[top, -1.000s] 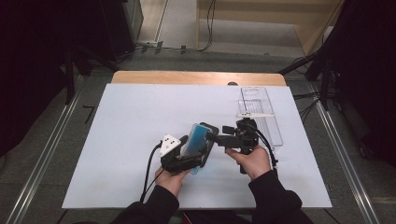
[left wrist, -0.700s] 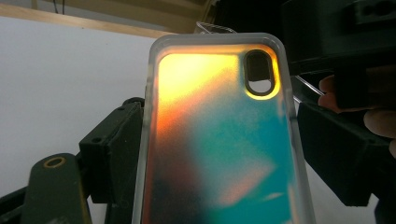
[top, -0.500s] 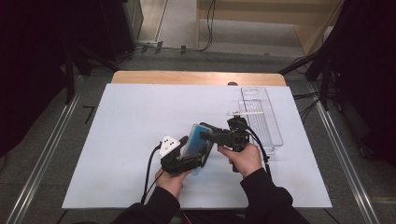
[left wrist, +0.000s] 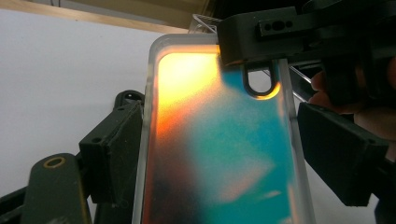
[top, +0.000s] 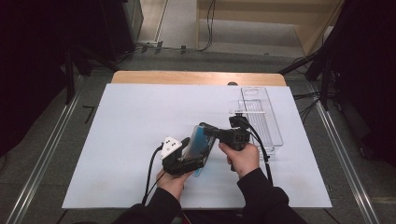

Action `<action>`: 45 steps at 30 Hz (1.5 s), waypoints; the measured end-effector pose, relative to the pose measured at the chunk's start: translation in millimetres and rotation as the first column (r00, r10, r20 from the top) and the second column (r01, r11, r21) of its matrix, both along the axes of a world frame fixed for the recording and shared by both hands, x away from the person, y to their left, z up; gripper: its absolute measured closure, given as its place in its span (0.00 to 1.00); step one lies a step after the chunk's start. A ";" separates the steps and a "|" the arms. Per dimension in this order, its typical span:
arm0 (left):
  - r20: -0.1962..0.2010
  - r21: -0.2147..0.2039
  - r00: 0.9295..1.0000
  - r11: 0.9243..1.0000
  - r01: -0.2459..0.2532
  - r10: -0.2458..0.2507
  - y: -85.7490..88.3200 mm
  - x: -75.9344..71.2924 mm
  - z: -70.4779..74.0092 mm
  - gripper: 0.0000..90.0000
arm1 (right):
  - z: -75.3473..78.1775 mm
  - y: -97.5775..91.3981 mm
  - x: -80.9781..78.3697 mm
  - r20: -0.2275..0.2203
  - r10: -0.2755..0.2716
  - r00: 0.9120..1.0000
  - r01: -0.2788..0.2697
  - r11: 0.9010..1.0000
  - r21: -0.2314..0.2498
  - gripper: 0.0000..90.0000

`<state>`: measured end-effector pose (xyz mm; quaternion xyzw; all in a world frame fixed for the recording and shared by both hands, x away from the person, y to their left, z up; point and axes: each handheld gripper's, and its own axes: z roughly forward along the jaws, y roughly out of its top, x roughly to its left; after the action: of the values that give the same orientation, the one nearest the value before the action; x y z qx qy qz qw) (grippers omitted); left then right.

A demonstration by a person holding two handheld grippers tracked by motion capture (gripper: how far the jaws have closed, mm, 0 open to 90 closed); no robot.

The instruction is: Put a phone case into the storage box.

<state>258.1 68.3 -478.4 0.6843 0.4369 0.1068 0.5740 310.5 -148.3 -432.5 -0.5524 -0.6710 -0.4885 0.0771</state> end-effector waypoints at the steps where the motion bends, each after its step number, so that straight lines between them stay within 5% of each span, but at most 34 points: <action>1: 0.004 0.000 1.000 1.000 0.002 -0.002 -0.1 0.0 -0.1 0.19 | 0.4 -0.7 0.0 -0.006 -0.003 1.000 0.004 1.000 0.006 0.83; 12: 0.048 0.019 0.999 1.000 0.022 -0.023 -1.5 -0.4 5.5 0.18 | 11.6 -2.2 -3.1 0.008 0.018 1.000 -0.018 0.999 0.028 0.86; 15: 0.004 -0.004 0.998 0.998 0.059 -0.059 0.1 2.9 6.6 0.18 | 13.4 -2.7 -3.8 0.013 0.021 1.000 -0.021 0.999 0.034 0.86; 22: -0.088 0.043 0.990 0.993 0.114 -0.110 2.5 7.5 14.7 0.14 | 17.9 -7.0 -5.3 0.046 0.020 0.999 -0.020 1.000 0.008 0.86; 29: -0.124 0.100 0.983 0.984 0.147 -0.134 7.6 10.9 25.3 0.14 | 25.7 -17.5 -8.4 0.126 0.008 0.992 -0.002 0.999 -0.048 0.86; 32: -0.145 0.102 0.974 0.976 0.190 -0.175 10.0 13.3 30.5 0.15 | 28.9 -21.3 -9.9 0.169 0.022 0.985 -0.011 0.998 -0.064 0.86; 34: -0.171 0.106 0.958 0.962 0.250 -0.230 11.1 16.4 33.3 0.15 | 29.6 -23.0 -10.3 0.188 0.040 0.981 -0.027 0.997 -0.071 0.86; 37: -0.229 0.092 0.907 0.919 0.383 -0.355 12.2 22.3 34.9 0.15 | 30.1 -24.2 -10.9 0.197 0.057 0.979 -0.042 0.996 -0.079 0.86; 39: -0.236 0.120 0.902 0.910 0.396 -0.361 14.2 24.5 36.0 0.15 | 30.2 -24.2 -11.3 0.208 0.066 0.976 -0.049 0.995 -0.086 0.86; 41: -0.255 0.115 0.889 0.901 0.419 -0.381 17.1 27.6 37.1 0.16 | 30.1 -24.4 -11.4 0.215 0.080 0.973 -0.060 0.993 -0.099 0.86; 45: -0.256 0.125 0.888 0.898 0.422 -0.382 23.5 32.1 41.6 0.16 | 29.2 -26.2 -10.8 0.231 0.123 0.965 -0.102 0.990 -0.099 0.86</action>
<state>290.2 91.8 -436.8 0.8160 0.3360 -0.0546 0.4673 299.7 -174.5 -403.3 -0.4541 -0.7263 -0.5160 0.0003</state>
